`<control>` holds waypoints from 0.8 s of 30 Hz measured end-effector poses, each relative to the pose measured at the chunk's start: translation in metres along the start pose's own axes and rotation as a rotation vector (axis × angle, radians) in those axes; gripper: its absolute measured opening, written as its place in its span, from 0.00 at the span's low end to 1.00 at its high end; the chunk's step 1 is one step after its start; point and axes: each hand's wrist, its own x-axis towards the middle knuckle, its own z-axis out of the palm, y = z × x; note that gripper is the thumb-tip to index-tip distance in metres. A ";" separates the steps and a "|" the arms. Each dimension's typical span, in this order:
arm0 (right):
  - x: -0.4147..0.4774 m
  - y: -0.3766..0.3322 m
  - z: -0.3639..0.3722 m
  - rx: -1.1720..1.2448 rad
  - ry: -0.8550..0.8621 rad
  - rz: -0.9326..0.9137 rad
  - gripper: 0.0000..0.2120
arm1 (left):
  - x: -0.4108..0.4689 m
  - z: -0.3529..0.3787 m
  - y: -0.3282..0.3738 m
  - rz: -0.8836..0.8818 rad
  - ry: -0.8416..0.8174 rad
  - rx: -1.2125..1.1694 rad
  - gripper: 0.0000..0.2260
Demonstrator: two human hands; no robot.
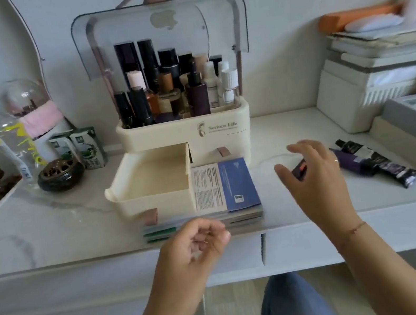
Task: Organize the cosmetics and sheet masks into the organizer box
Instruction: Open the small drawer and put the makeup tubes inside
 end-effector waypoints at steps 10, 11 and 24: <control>0.033 0.046 0.031 -0.243 -0.233 0.258 0.22 | 0.039 0.057 0.002 0.326 -0.072 0.660 0.30; 0.034 0.048 0.031 -0.190 -0.252 0.222 0.20 | 0.040 0.058 -0.001 0.327 -0.061 0.688 0.30; 0.039 0.058 0.036 -0.432 -0.252 0.218 0.31 | 0.042 0.059 -0.007 0.334 -0.017 0.661 0.25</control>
